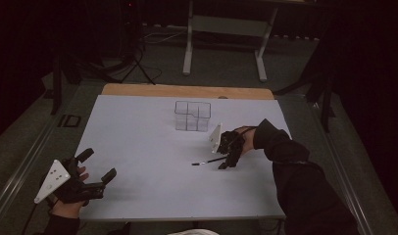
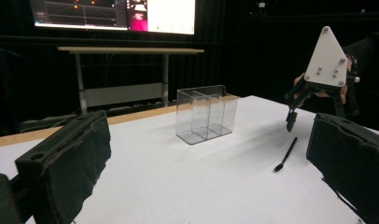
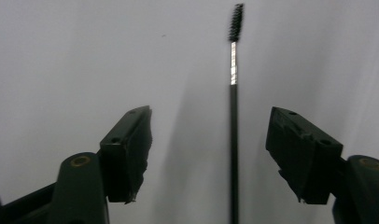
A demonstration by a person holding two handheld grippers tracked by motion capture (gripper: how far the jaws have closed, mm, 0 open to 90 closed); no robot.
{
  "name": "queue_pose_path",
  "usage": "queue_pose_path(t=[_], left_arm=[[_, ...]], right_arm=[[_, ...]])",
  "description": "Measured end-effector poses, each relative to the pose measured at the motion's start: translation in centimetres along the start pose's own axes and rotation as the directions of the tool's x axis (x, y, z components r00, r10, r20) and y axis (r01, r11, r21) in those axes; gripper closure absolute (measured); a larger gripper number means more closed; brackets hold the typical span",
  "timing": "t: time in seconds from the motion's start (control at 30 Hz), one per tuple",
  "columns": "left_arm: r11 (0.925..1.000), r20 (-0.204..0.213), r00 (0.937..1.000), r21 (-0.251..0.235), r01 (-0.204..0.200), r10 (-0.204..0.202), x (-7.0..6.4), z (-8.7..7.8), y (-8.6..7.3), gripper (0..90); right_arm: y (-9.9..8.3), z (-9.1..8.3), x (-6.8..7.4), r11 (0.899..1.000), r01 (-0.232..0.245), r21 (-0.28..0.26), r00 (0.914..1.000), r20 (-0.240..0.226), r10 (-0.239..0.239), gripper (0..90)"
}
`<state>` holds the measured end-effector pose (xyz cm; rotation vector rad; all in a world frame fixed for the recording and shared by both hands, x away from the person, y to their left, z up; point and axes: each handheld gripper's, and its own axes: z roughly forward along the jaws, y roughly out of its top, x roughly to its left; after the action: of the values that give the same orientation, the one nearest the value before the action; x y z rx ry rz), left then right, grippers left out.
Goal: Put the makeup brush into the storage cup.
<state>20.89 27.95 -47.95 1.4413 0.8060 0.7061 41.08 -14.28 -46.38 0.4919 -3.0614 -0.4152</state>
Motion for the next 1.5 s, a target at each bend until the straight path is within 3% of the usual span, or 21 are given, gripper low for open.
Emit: queue_pose_path(t=[0.2,0.4,0.77,1.07,1.5], left_arm=[[1.0,0.001,1.0,0.0,0.003,-0.003,0.0,0.0,0.0,0.6],[1.0,0.004,1.0,0.002,0.004,-0.004,0.0,0.0,-0.1,0.5],[1.0,0.005,1.0,0.007,0.005,-0.005,0.1,0.0,-0.1,0.5],[1.0,0.005,1.0,0.003,0.007,-0.007,0.1,0.0,-0.1,0.5],[1.0,0.006,1.0,0.004,0.006,-0.006,0.1,0.0,-0.1,0.5]], right_arm=[[0.3,0.2,-0.5,1.0,0.001,-0.002,0.9999,-0.011,-0.001,37.7],[0.6,1.1,-1.0,0.999,0.007,0.033,0.9999,-0.008,-0.007,42.1],[1.2,2.3,-1.7,0.997,0.027,0.074,0.9996,-0.007,-0.027,60.9],[1.8,3.2,-1.9,0.994,0.047,0.1,0.9987,-0.025,-0.045,68.4],[2.0,4.0,-2.3,0.989,0.038,0.14,0.9989,-0.032,-0.034,79.6]])
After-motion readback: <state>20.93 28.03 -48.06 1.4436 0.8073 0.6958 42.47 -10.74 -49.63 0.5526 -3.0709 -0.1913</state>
